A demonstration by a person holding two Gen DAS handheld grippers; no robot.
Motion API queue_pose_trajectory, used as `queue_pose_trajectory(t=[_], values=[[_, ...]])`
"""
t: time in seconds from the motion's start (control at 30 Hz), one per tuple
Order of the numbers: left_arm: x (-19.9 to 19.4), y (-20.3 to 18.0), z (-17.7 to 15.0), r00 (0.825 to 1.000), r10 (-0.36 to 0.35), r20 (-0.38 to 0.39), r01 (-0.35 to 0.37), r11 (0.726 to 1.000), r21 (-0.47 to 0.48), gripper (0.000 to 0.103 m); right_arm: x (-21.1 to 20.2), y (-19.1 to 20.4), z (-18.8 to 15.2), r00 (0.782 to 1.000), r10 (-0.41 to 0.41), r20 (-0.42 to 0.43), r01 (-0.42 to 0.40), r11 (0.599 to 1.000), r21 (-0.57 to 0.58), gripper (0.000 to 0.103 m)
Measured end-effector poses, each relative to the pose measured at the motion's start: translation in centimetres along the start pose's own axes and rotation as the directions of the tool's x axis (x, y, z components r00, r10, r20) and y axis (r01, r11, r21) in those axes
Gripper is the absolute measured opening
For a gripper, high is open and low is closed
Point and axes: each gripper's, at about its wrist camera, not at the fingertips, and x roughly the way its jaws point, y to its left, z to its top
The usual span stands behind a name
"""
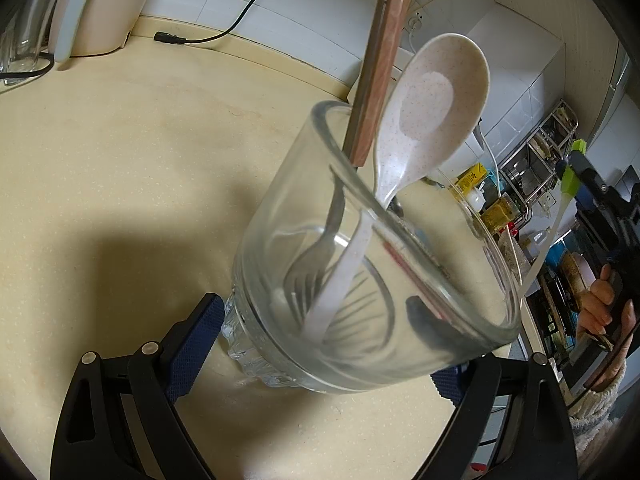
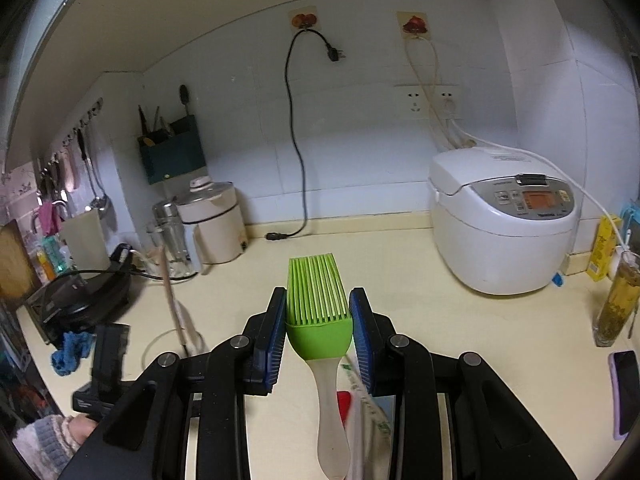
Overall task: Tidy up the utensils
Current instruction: 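Lift the green brush with the right tool and lower it into the glass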
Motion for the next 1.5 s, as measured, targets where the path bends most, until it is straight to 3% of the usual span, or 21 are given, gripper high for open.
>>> queue_pose_trajectory(t=[0.3, 0.8, 1.5], values=[[0.0, 0.0, 0.0, 1.0, 0.0, 0.0, 0.0, 1.0, 0.0, 0.094, 0.5, 4.0, 1.7, 0.993, 0.113, 0.037, -0.111, 0.993, -0.034, 0.031], [0.0, 0.0, 0.0, 1.0, 0.0, 0.0, 0.0, 1.0, 0.0, 0.094, 3.4, 11.1, 4.2, 0.952, 0.291, 0.093, -0.283, 0.955, -0.087, 0.031], [0.0, 0.0, 0.0, 1.0, 0.0, 0.0, 0.0, 1.0, 0.0, 0.094, 7.7, 12.8, 2.4, 0.965, 0.256, 0.06, -0.25, 0.964, -0.092, 0.031]])
